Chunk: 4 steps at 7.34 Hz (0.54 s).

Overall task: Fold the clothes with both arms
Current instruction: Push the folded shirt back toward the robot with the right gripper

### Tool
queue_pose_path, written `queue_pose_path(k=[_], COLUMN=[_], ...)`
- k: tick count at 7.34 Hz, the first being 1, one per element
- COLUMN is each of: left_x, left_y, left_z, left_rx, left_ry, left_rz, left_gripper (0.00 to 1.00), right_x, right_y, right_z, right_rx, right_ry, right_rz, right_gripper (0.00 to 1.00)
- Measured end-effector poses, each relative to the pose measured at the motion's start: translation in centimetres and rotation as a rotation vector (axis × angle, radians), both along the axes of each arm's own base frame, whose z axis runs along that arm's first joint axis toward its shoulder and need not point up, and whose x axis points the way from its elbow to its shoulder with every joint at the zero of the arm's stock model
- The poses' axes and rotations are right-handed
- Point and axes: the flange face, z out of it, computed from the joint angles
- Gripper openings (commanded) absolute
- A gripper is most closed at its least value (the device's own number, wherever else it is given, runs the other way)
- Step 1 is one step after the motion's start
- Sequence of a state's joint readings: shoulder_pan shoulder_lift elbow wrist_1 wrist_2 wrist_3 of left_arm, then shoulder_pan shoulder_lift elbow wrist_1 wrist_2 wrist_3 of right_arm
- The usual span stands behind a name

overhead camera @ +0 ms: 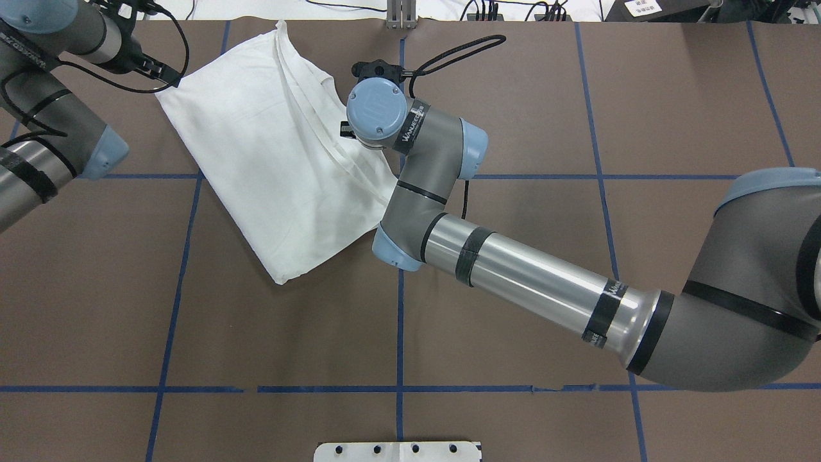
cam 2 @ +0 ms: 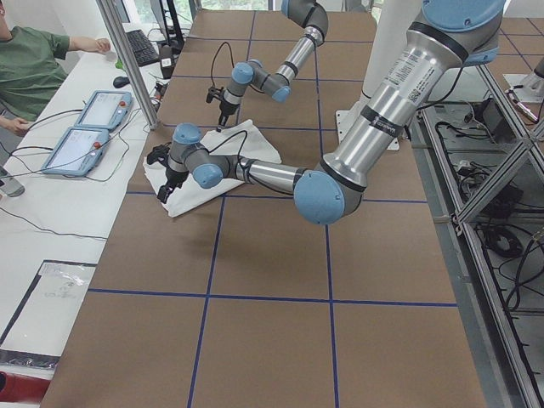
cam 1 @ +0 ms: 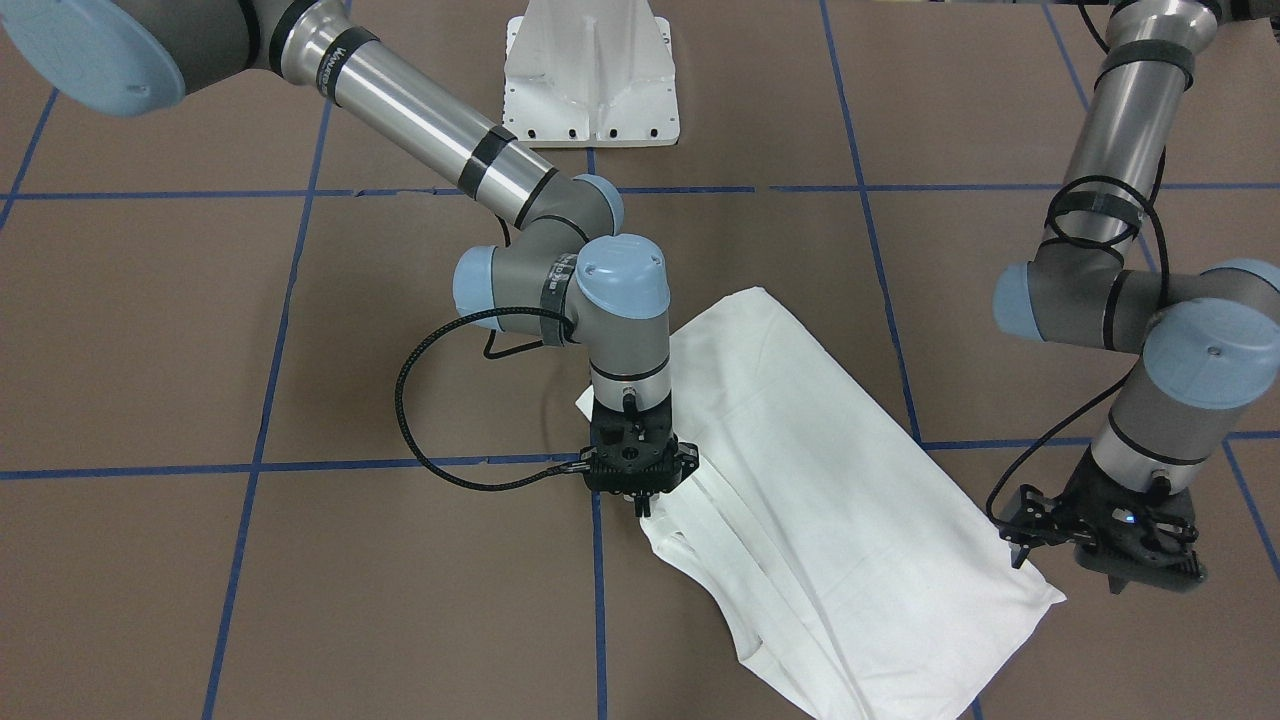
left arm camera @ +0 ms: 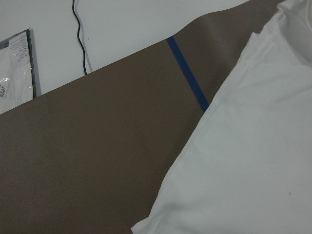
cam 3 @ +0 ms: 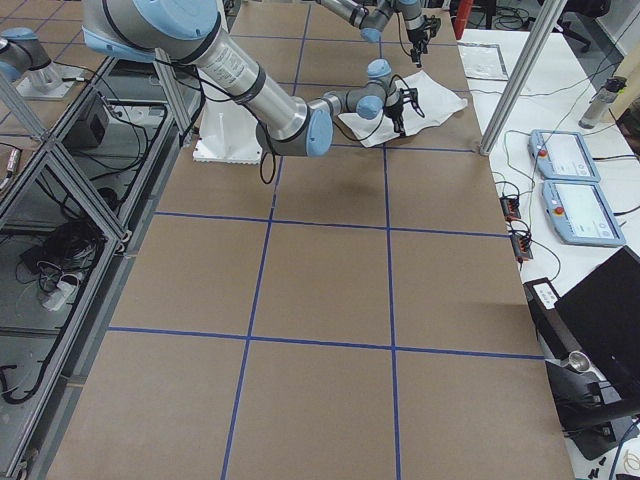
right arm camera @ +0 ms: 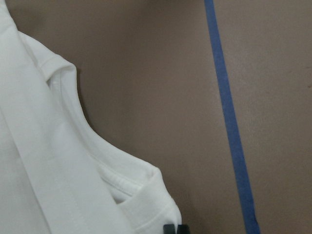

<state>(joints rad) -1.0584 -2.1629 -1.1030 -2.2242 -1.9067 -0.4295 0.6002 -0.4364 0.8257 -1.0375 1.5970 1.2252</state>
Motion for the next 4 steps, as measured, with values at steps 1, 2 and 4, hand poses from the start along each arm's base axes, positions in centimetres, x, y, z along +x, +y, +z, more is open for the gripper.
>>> queue_pose_path(k=[1, 2, 4], left_x=[0.0, 0.0, 0.3], left_y=[0.0, 0.0, 0.2], left_z=[0.0, 0.0, -0.1], left_rx=[-0.001, -0.001, -0.009], left_ry=[0.0, 0.001, 0.02], left_rz=[0.0, 0.001, 0.022], left_gripper=[1.0, 1.0, 1.0], right_x=[2.1, 4.1, 8.1], right_y=[0.0, 1.0, 6.3], right_z=[0.4, 1.9, 4.1], right_rx=[-0.003, -0.003, -0.01], right_ry=[0.005, 0.002, 0.006], right_rz=[-0.018, -0.028, -0.052], right_gripper=[0.0, 0.0, 0.0])
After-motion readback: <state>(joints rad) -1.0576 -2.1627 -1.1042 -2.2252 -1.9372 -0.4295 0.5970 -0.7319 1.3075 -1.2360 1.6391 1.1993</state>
